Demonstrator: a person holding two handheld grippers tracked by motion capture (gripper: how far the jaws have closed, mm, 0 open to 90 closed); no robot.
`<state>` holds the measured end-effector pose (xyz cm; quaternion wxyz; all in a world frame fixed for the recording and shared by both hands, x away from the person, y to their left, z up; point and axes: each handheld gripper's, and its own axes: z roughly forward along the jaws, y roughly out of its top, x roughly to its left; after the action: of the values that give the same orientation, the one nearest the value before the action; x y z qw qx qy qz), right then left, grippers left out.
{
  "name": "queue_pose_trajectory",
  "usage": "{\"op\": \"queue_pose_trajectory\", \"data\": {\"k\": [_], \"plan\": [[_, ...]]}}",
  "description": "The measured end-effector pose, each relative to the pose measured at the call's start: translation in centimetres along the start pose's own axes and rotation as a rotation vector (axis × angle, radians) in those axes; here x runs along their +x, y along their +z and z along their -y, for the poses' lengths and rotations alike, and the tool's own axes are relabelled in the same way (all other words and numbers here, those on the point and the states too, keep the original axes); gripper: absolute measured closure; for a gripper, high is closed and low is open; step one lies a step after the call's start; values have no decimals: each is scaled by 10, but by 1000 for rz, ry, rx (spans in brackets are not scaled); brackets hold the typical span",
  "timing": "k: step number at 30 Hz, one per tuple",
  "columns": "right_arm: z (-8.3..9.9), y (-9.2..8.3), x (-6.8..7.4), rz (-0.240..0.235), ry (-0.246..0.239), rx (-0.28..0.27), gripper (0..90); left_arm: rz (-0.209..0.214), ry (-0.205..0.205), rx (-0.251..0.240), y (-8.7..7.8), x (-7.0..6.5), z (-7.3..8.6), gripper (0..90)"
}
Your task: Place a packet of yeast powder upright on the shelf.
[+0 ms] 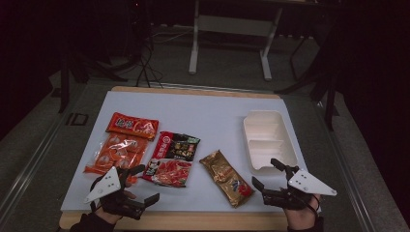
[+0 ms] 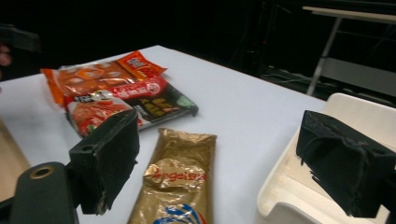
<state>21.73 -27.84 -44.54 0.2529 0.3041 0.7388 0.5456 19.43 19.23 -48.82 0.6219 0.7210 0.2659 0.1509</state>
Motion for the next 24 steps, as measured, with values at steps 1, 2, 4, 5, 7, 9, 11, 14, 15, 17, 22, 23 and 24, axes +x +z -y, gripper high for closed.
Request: {"op": "queue_pose_trajectory", "data": {"k": [1, 2, 4, 5, 7, 9, 11, 14, 15, 17, 22, 23, 24], "plan": [[0, 0, 0, -5, 0, -3, 134, 0, 0, 0, 0, 0, 0, 0], [0, 0, 0, -1, -3, -7, 135, 6, 8, 6, 1, -1, 0, 0], [-2, -1, 0, -6, -13, -14, 143, 9, 19, 7, 2, -1, 1, 0], [-2, -1, 0, -6, -13, -14, 143, 13, 18, 7, 2, -1, 0, 0], [-3, -2, 0, 1, -15, -11, 145, 24, 13, 2, 2, -1, 1, 0], [-3, -2, 0, -2, -16, -8, 145, 29, 13, -1, 2, -1, 1, 0], [-3, 1, 1, -23, -28, 35, 141, 36, 11, -4, 2, -1, 1, 0], [-6, 6, 3, -45, -27, 100, 134, 36, 7, -3, 3, -1, 1, 0], [-6, 6, 3, -45, -27, 100, 134, 37, 6, 0, 3, 0, 1, 0], [-11, 10, 9, -55, -58, 139, 137, 32, -1, -2, 4, 0, 1, 0], [-22, 13, 16, -94, -73, 134, 130, 34, -6, -10, 6, 0, 1, 0], [-22, 13, 16, -94, -73, 134, 130, 34, -5, -9, 6, 0, 1, 0], [-23, 15, 16, -103, -73, 135, 127, 38, -9, -11, 6, 0, 1, 0]]}}
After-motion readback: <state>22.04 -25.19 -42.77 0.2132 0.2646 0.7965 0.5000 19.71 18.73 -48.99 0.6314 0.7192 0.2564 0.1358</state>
